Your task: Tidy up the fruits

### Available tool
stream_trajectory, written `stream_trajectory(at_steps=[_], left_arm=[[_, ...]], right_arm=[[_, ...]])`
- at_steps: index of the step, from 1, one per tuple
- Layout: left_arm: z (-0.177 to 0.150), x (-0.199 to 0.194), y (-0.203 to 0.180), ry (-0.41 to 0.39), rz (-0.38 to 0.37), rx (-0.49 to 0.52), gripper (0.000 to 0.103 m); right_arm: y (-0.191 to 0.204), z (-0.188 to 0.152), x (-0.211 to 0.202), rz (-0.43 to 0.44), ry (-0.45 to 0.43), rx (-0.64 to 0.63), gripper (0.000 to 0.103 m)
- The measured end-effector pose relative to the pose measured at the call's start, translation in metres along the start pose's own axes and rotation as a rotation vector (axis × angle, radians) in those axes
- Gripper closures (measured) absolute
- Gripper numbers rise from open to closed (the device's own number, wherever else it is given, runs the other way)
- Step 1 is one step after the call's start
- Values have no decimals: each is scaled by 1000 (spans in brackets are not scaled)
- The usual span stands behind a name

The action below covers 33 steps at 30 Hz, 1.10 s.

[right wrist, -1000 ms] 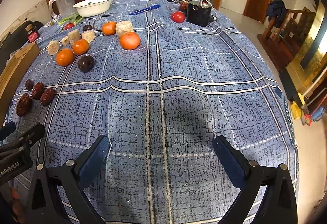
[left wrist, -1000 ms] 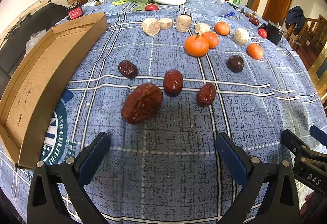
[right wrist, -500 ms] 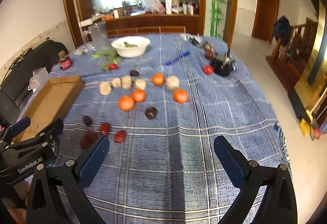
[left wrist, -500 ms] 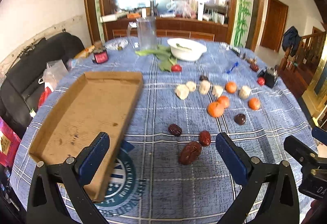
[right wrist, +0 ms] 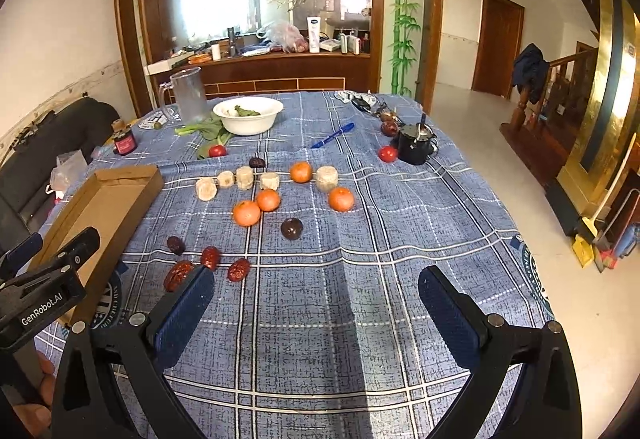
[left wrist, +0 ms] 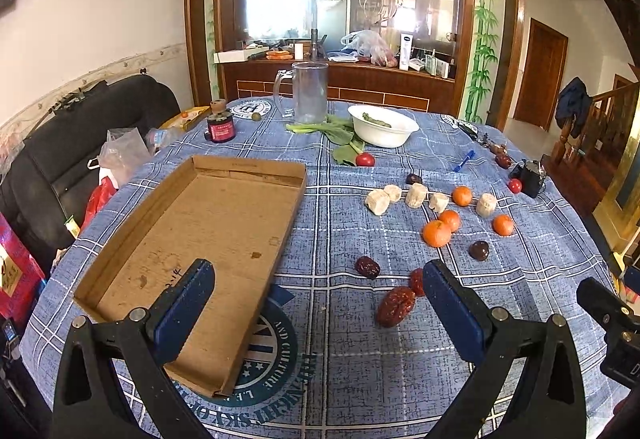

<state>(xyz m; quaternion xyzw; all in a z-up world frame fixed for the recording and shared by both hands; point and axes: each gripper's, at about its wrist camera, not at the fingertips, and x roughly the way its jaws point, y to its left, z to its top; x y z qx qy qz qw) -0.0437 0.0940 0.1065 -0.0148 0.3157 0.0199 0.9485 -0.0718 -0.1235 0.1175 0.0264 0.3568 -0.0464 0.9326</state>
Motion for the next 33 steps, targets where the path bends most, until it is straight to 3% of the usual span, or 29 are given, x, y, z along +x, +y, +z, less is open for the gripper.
stream_trajectory(at_steps=[13, 33], left_arm=[[-3, 21, 2, 52, 10, -22, 0], [-7, 31, -10, 74, 72, 20, 0]], right_arm=[[-6, -12, 1, -73, 41, -18, 0], [-19, -12, 17, -55, 74, 8, 0]])
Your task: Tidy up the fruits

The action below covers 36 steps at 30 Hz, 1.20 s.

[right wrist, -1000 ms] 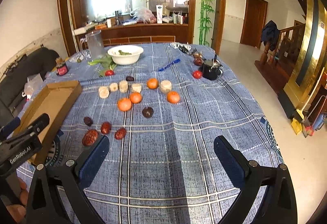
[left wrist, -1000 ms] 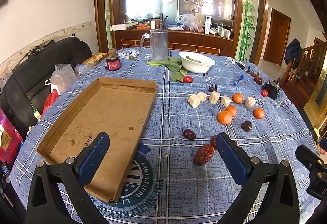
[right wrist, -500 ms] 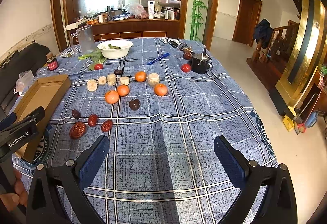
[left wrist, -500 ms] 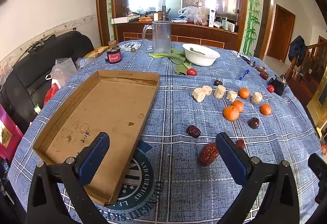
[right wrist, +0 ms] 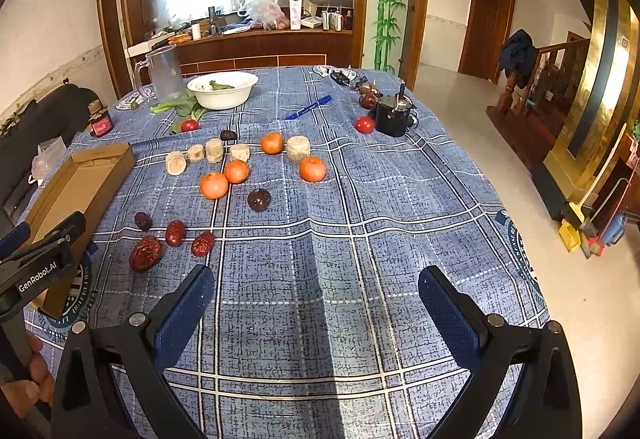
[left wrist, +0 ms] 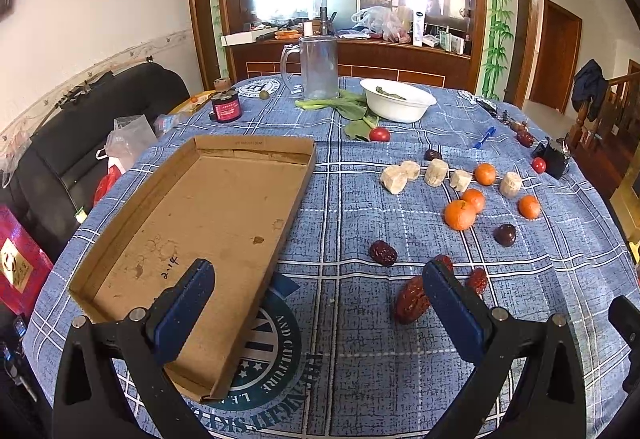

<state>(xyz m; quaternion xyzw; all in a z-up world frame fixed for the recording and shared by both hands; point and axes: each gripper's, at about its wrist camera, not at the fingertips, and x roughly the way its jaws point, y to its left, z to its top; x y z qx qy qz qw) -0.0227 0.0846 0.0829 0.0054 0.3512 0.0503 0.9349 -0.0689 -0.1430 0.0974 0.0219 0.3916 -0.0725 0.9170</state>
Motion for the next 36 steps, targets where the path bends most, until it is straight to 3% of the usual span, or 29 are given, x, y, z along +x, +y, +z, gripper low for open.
stream_trajectory(at_steps=[13, 36], left_arm=[[-4, 3, -1, 26, 82, 24, 0], [0, 4, 3, 69, 56, 17, 0]], right_arm=[[-10, 6, 27, 58, 26, -21, 0], [23, 16, 43, 144, 44, -142, 0]])
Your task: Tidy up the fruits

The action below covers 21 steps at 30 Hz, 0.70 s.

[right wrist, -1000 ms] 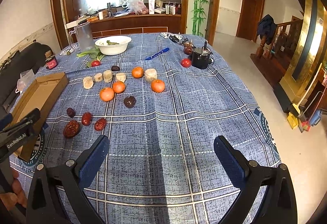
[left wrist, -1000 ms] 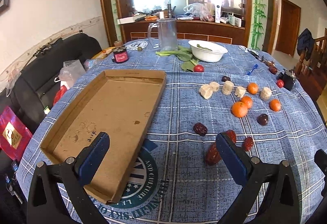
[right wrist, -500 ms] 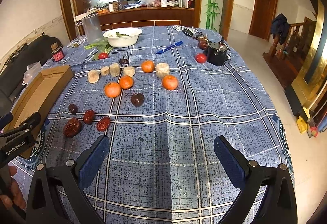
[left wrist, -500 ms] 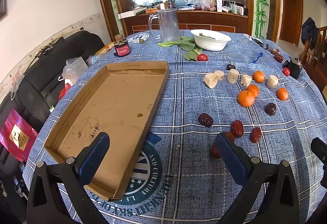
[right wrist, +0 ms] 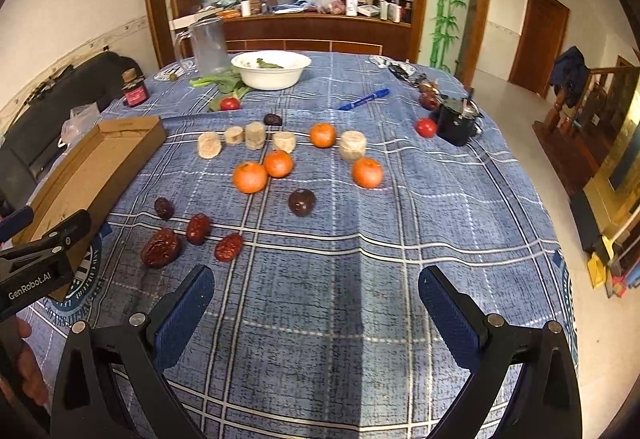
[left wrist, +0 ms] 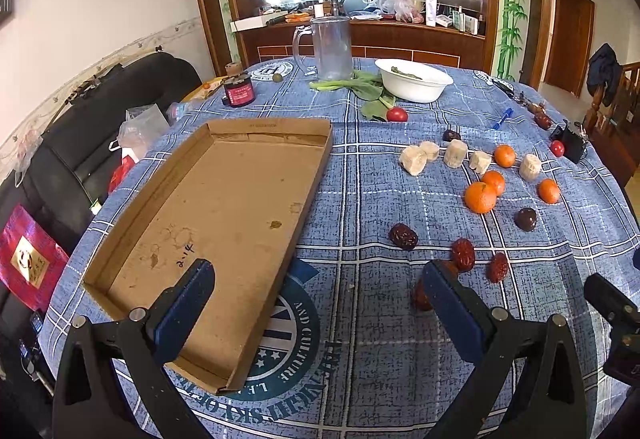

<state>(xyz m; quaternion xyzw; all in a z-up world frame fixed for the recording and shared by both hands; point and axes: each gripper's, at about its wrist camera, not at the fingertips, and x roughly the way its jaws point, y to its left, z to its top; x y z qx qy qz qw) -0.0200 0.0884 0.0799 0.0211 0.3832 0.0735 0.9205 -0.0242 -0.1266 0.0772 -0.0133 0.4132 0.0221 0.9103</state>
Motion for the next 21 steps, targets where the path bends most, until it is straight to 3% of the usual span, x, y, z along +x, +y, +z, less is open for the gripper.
stream_trajectory(at_steps=[5, 11, 17, 20, 21], left_arm=[[1, -4, 8, 5, -13, -2, 0], [3, -8, 25, 6, 28, 1, 0], [-2, -12, 37, 0, 48, 13, 0], [-4, -14, 39, 1, 58, 29, 0], [-5, -14, 38, 1, 64, 38, 0]], right_arm=[[12, 5, 8, 35, 14, -31, 0], [30, 11, 26, 70, 45, -119, 0], [41, 18, 51, 127, 97, -129, 2], [49, 19, 61, 139, 113, -163, 11], [51, 19, 64, 148, 123, -173, 19]])
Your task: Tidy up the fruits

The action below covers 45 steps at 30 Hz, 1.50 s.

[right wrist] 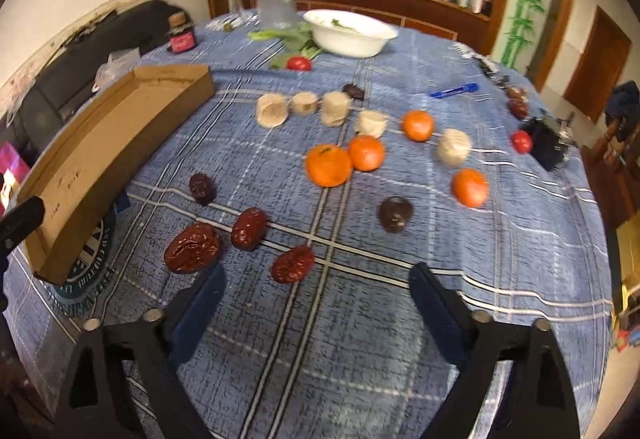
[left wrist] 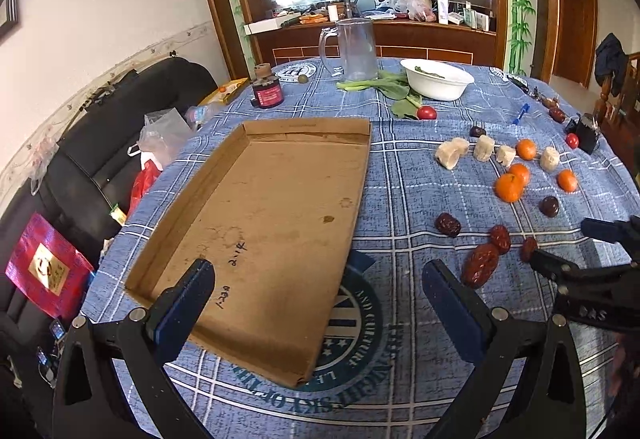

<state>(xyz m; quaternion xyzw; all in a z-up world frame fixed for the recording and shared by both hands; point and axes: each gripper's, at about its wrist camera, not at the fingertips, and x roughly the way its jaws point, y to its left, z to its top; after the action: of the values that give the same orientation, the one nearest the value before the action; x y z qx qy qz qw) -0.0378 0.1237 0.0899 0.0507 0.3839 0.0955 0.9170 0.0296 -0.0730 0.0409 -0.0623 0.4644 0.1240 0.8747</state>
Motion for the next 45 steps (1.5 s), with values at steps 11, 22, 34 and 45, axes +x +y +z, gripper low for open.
stream_trajectory(at_steps=[11, 22, 34, 45], left_arm=[[-3, 2, -15, 26, -14, 64, 0], [3, 20, -59, 117, -186, 116, 0], [1, 60, -106, 218, -351, 207, 0], [0, 77, -104, 259, -407, 179, 68]], right_arm=[[3, -2, 29, 82, 83, -3, 66], [-19, -13, 13, 74, 60, 22, 77], [-46, -29, -5, 104, 46, 103, 77], [-39, -19, 3, 189, 44, 106, 77]])
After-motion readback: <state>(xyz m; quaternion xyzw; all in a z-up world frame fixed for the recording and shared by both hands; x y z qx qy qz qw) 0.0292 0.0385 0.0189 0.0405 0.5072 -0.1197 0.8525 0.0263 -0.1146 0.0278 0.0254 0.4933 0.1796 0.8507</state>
